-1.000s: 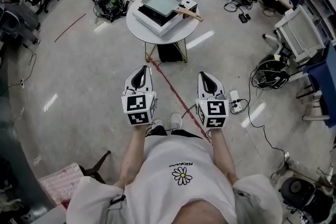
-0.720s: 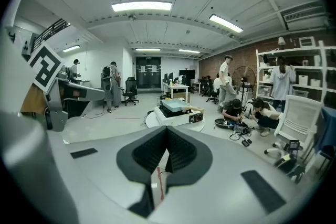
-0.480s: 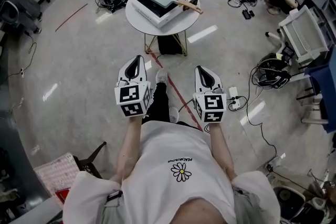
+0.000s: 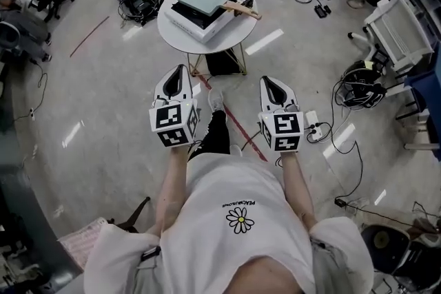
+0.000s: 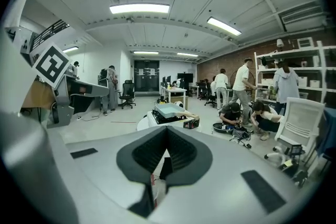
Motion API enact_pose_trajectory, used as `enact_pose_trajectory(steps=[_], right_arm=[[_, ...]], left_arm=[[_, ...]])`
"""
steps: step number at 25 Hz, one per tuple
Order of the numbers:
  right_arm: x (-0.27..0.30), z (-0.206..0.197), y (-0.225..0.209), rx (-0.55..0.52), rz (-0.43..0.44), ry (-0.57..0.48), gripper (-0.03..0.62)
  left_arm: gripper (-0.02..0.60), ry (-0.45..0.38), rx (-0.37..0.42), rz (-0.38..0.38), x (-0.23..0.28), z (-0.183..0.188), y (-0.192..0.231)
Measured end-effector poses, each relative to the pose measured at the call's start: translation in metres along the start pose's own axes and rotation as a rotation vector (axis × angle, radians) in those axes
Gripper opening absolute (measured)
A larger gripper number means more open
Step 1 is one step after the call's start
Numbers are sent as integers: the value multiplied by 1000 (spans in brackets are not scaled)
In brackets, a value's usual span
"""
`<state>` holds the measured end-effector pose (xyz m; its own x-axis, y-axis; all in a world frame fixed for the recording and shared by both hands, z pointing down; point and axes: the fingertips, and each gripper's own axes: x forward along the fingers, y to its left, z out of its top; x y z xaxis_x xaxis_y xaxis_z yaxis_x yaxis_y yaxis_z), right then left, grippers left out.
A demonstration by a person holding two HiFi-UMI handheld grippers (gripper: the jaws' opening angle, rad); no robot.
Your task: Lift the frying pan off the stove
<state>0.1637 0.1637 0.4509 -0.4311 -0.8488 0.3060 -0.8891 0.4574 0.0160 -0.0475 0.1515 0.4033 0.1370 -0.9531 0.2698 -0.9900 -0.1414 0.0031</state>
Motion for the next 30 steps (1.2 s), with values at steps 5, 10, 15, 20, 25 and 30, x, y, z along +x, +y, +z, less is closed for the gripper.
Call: enact_pose_trajectory(steps=[5, 10, 15, 20, 25, 30], right_arm=[[41, 13, -12, -16, 2, 17, 2], [98, 38, -27, -46, 0, 22, 2], [160, 67, -35, -75, 23, 42, 2], [233, 84, -41, -73, 33, 73, 2], [294, 97, -45, -57, 23, 87, 2], [331, 97, -49, -57, 11, 118, 2]], left_arm=[[-1, -5, -23, -10, 48, 13, 16], [0, -15, -55, -24, 108, 30, 34], [0, 8, -69, -42, 165, 41, 54], [0, 41, -80, -69, 223, 47, 77], [0, 91, -110, -83, 277, 38, 105], [0, 110, -110, -91, 307, 31, 124]])
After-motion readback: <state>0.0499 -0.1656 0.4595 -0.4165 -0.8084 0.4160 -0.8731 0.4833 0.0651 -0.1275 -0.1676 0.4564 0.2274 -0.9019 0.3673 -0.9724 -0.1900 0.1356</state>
